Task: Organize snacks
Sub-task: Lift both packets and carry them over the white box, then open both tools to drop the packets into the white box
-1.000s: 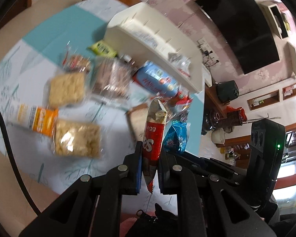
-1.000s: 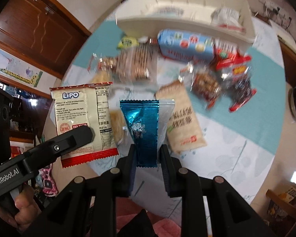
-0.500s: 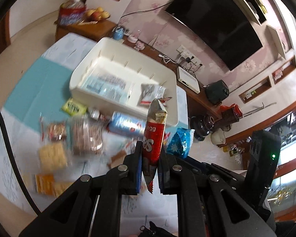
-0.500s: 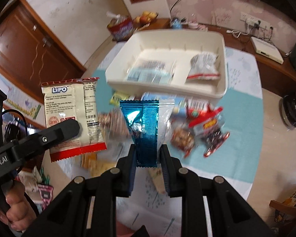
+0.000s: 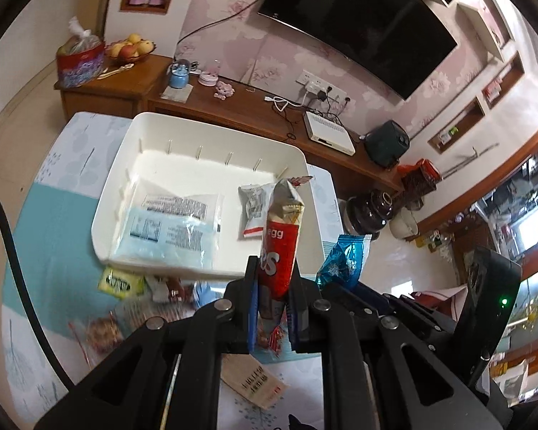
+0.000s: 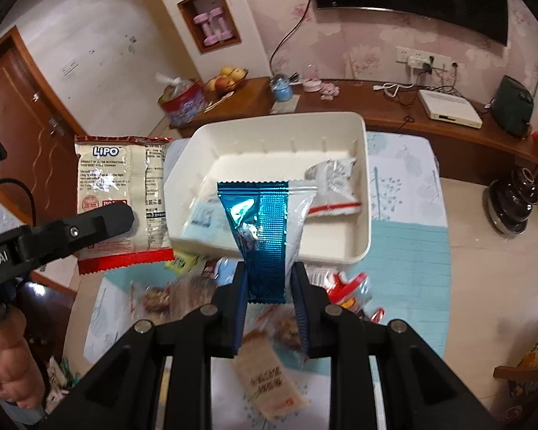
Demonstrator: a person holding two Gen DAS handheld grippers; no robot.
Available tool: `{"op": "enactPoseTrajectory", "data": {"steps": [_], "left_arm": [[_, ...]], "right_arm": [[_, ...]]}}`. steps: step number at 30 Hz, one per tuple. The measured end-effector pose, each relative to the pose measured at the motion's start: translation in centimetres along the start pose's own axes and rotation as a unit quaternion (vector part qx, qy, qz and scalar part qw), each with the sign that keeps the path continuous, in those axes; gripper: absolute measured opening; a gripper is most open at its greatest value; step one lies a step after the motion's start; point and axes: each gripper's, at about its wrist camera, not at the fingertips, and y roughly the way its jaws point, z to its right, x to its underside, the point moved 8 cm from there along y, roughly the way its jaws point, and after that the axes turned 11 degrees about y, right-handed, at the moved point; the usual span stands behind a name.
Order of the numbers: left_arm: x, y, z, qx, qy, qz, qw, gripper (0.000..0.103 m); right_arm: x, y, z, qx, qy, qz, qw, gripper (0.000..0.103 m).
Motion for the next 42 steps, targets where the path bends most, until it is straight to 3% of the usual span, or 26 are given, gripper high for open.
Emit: {"op": "enactPoseTrajectory", "data": {"steps": [8, 19, 21, 23, 24, 31, 42], "left_arm": [[-1.4, 2.6, -1.0, -0.001, 0.040, -0.011, 0.9991, 0.011], [-2.4, 5.4, -1.8, -0.008, 0.070, -0.027, 0.9971, 0.011], [-2.4, 5.5, -1.6, -0.001, 0.071, -0.028, 0.9971, 0.014], [-2.4, 5.5, -1.6, 0.003, 0.074, -0.027, 0.9969, 0.016], [-2.4, 5.3, -1.6, 0.000, 0.074, -0.025, 0.9969, 0.018], [-1.6, 4.2, -2.4, -0.024, 0.052, -0.027, 0.9980, 0.021], [2.3, 0.1, -2.4, -0.064, 0.018, -0.016, 0.9977, 0.021]], "right_arm": [[-1.1, 2.2, 0.4, 0.015, 0.002, 0.033, 0.999, 0.024], [-1.8, 4.6, 0.6, 0.037, 0.002, 0.036, 0.999, 0.026], [-1.8, 4.8, 0.7, 0.036, 0.006, 0.032, 0.999, 0.030], [-1.8, 5.0, 0.9, 0.036, 0.009, 0.029, 0.999, 0.046], [-1.8, 5.0, 1.0, 0.035, 0.013, 0.028, 0.999, 0.048], [-1.3, 4.3, 1.6, 0.031, 0.025, 0.019, 0.999, 0.049], [1.1, 0.9, 2.6, 0.025, 0.022, 0.012, 0.999, 0.049]]}}
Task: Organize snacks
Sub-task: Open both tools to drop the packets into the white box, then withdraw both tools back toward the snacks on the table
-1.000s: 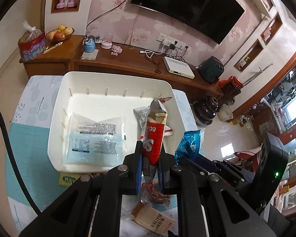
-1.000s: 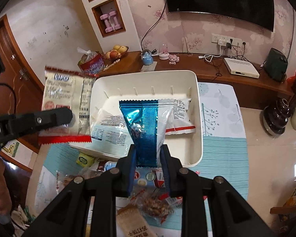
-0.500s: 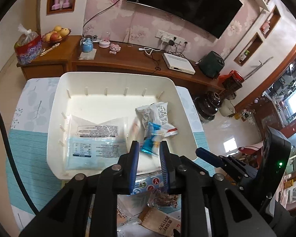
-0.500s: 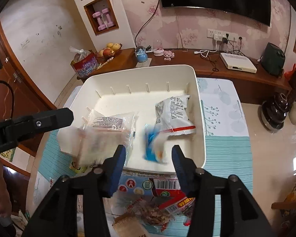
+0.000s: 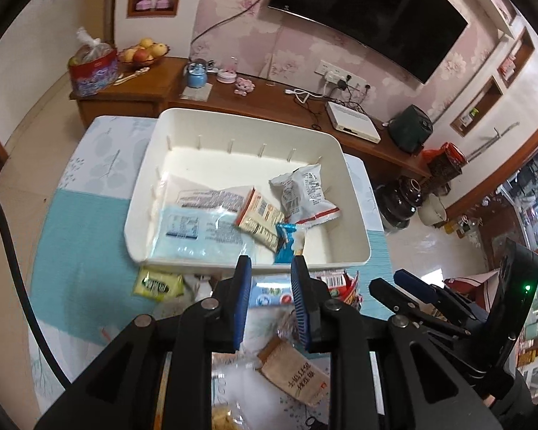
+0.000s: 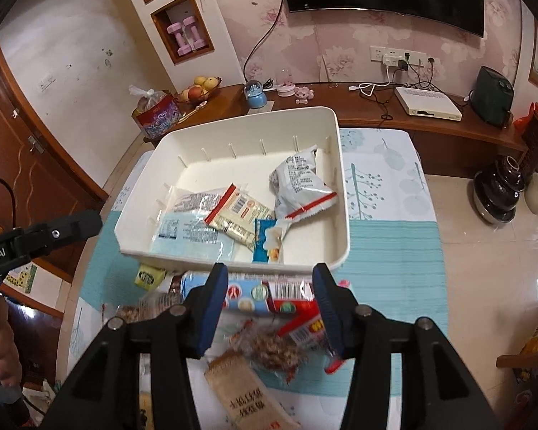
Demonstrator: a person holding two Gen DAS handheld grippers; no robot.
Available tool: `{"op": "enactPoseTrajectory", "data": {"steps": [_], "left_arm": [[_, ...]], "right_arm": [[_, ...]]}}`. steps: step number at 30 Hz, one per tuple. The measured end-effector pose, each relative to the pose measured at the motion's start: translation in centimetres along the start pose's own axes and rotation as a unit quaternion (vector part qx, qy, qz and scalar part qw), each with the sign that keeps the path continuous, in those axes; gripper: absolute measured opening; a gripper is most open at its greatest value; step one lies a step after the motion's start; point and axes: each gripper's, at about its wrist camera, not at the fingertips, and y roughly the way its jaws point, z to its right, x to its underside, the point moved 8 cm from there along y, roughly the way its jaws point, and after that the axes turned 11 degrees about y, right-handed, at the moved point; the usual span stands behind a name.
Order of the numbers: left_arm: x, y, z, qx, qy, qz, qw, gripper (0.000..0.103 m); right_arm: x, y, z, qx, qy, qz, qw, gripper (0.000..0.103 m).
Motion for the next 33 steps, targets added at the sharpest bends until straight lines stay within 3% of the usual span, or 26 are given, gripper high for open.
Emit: {"op": "enactPoseTrajectory", "data": {"steps": [17, 26, 33], "left_arm": [[7.5, -6.6, -0.2, -0.065, -0.067, 0.033, 0.9951, 0.022], [11.9, -8.2, -0.7, -0.095, -0.083, 0.019, 0.9918, 0.023], [13.8, -9.2, -0.8, -0.114, -0.068, 0.005, 0.9911, 0.025]], "right_arm": [[3.9, -4.2, 0.1, -0.008, -0.076, -0.003, 0.997, 0.049], [6.0, -5.9, -0.1, -0.009, -0.113, -0.001, 0.994, 0.049], [8.4, -5.4, 0.0, 0.016, -0.143, -0.020, 0.989, 0.049]]}}
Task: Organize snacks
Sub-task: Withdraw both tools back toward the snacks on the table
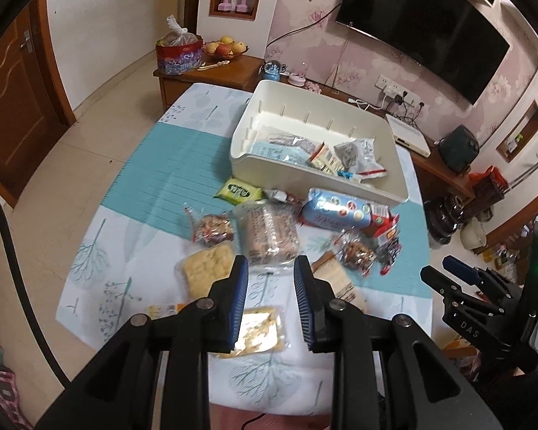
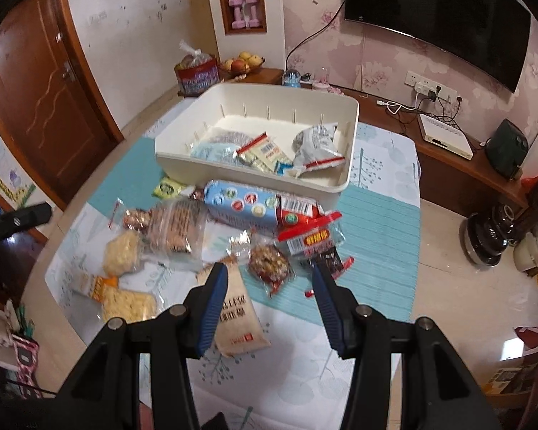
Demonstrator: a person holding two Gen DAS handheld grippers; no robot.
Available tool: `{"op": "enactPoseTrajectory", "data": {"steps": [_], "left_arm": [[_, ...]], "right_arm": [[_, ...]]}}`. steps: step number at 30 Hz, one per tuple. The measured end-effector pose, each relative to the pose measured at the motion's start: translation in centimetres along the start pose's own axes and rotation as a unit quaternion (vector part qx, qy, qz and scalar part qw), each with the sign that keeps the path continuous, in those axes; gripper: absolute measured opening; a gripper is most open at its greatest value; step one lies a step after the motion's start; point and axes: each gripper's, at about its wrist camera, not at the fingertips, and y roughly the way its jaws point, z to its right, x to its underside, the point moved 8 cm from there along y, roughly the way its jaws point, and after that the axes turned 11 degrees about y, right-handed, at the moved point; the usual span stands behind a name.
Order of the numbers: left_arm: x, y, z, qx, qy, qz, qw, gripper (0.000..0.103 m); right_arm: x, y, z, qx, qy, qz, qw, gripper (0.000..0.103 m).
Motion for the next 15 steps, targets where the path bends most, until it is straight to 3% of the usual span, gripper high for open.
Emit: {"op": "enactPoseTrajectory", "data": {"steps": [10, 15], "left_arm": [[2.0, 1.2, -0.7, -0.006, 0.046, -0.042, 0.9980, 0.027], [2.6, 2.3, -0.5, -0.001, 0.101, -0.071, 0.9924, 0.036]], "right_arm": [[3.1, 1.3, -0.5, -0.034, -0.003, -0.031, 0.999, 0.049], [4.2, 1.6, -0.5, -0.047, 0.021, -0.034, 0.998, 0.049]]}}
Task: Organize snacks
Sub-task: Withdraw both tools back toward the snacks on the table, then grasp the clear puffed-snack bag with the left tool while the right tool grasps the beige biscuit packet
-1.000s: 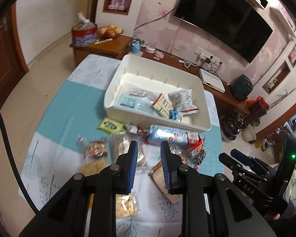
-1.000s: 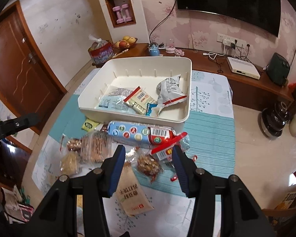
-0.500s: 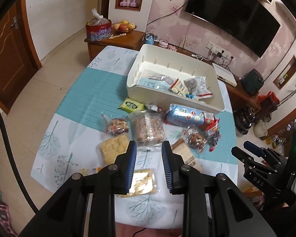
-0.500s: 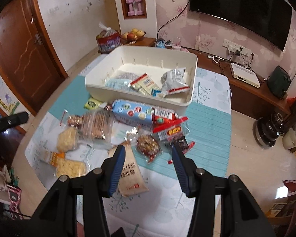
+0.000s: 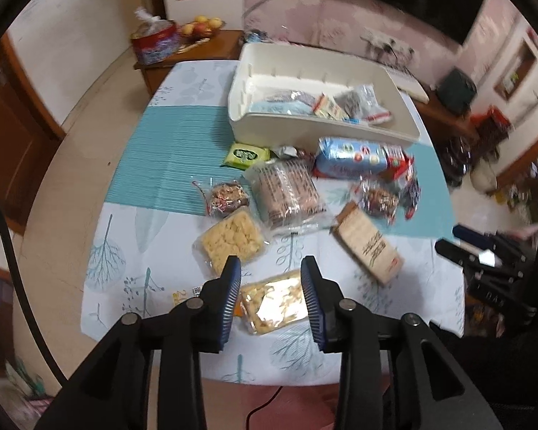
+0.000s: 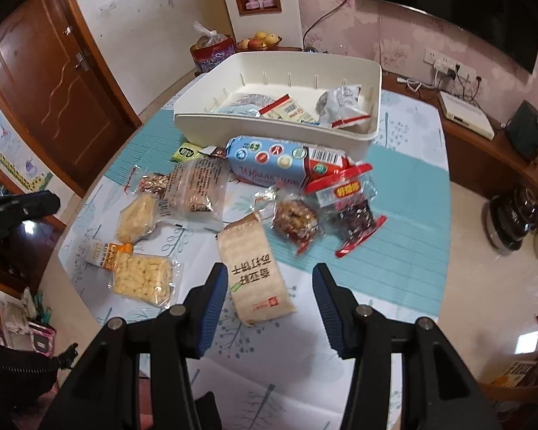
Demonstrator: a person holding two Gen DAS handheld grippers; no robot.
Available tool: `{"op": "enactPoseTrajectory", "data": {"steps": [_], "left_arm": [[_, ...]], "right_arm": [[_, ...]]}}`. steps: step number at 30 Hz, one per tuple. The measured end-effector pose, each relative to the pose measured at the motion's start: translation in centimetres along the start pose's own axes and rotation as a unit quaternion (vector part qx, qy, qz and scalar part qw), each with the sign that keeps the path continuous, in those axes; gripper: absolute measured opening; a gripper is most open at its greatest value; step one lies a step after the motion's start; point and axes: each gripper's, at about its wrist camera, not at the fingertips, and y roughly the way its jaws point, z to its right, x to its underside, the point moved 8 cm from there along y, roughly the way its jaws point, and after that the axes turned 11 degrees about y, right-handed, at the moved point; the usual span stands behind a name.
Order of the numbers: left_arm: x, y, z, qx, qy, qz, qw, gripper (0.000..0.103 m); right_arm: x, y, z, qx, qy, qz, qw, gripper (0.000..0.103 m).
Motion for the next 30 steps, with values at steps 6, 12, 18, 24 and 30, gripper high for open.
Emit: {"op": "enactPoseTrajectory", "data": {"steps": [6, 12, 18, 24, 30], "left_arm": [[-0.4, 1.2, 0.9, 0.020, 0.077, -0.026, 0.9965, 0.054], [-1.1, 2.7, 2.4, 0.044, 0.154, -0.050, 0.9858, 0.071], [-0.6, 5.3, 4.7, 0.080, 0.228, -0.095, 0.9656, 0.079], [1.5, 7.9, 7.3, 0.115, 0.311, -0.140, 0.9328, 0.080], [3.0, 10.3, 8.4, 0.132, 0.355, -0.165, 0.9108, 0.080]], "right_arm": [[1.4, 0.4, -0.3, 0.014, 0.002, 0.018, 1.000, 0.049], [2.4, 0.6, -0.9, 0.015, 0.019, 0.027, 0.999, 0.049], [3.5, 1.7, -1.3, 0.030, 0.043, 0.027, 0.998, 0.075], [4.5, 3.1, -1.4, 0.052, 0.049, 0.026, 0.997, 0.082], [5.1, 4.8, -1.6, 0.090, 0.019, 0.044, 0.995, 0.082]]}}
